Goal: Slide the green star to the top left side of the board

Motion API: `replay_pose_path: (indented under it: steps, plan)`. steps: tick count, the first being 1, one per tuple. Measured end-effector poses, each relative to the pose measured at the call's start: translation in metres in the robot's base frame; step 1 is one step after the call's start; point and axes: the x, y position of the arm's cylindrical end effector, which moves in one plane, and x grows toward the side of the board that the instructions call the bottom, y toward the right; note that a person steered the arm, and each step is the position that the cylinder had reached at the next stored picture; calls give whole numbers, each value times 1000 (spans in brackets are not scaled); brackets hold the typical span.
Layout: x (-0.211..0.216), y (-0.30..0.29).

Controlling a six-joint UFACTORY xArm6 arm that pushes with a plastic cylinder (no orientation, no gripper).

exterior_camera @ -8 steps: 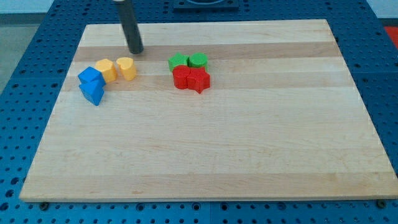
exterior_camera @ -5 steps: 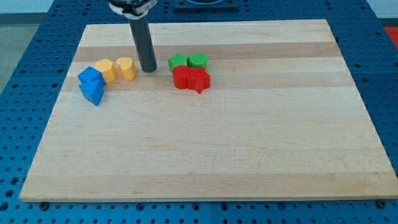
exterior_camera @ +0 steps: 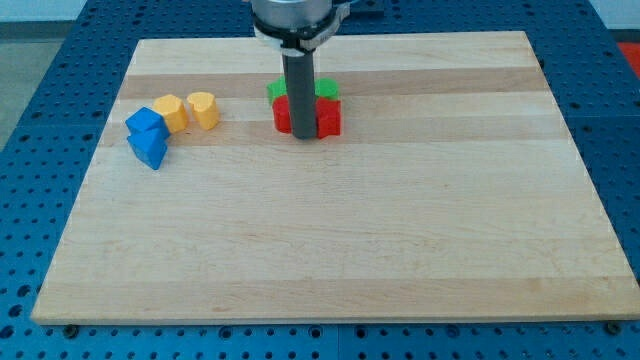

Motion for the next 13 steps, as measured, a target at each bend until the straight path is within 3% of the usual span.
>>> replay_pose_path:
  steps: [3, 6, 9, 13]
  plan:
    - [-62, -8]
    - [-54, -66]
    - [-87, -140]
    - [-91, -183]
